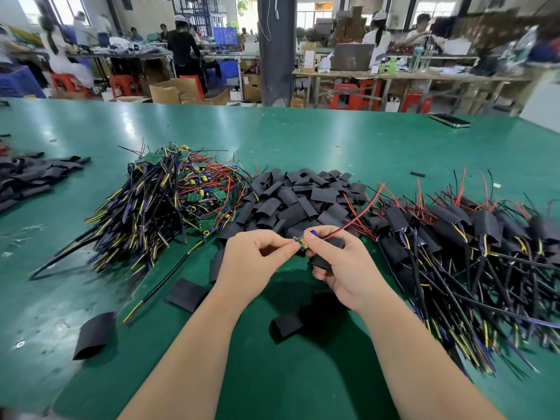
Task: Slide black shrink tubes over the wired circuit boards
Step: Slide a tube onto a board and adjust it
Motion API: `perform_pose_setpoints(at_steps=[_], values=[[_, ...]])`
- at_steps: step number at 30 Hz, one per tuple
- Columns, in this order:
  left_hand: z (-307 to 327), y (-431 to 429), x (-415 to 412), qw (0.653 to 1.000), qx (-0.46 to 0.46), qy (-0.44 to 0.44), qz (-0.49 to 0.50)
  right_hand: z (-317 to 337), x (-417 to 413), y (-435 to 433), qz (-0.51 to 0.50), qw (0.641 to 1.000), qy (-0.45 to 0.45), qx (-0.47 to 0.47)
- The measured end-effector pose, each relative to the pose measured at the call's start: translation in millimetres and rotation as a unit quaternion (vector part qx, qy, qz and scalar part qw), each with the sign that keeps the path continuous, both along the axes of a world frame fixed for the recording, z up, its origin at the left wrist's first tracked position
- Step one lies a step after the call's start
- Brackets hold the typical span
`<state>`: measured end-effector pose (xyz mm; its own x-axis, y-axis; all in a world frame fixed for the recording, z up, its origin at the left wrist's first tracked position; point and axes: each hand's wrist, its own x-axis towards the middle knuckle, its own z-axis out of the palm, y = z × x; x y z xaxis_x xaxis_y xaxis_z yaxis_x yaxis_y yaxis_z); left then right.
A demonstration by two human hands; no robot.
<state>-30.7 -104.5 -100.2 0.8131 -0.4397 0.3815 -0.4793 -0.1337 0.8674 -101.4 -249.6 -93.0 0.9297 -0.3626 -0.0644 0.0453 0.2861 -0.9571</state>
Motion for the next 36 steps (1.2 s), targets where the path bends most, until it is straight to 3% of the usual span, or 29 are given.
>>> perform_pose_setpoints(at_steps=[4,9,14,20,24,33,36], values=[[1.2,0.2,2.6,0.999,0.018,0.043,-0.007,-0.9,0.6,1.2,0.013,1.000,-0.027,-0.006],[0.6,1.9,4.6,0.991,0.130,0.000,-0.022,0.8,0.1,3.9,0.039,0.999,-0.027,-0.012],[7.5,11.8,9.0,0.996,0.059,0.058,-0.035,9.2,-2.7,-1.5,0.093,0.989,-0.036,0.107],[13.7,27.1,13.0,0.986,0.020,0.123,-0.110,19.3,-8.3,-43.0,-0.061,0.974,-0.104,0.193],[15.7,29.3,12.1,0.980,0.058,0.132,-0.139,20.7,-10.5,-55.4,-0.153,0.922,-0.151,0.323],[17.2,32.3,11.4,0.973,0.084,0.132,-0.171,28.5,-12.7,-50.6,-0.142,0.905,-0.182,0.357],[16.4,31.8,11.0,0.973,0.076,0.132,-0.172,30.6,-16.0,-49.3,-0.127,0.921,-0.164,0.331]])
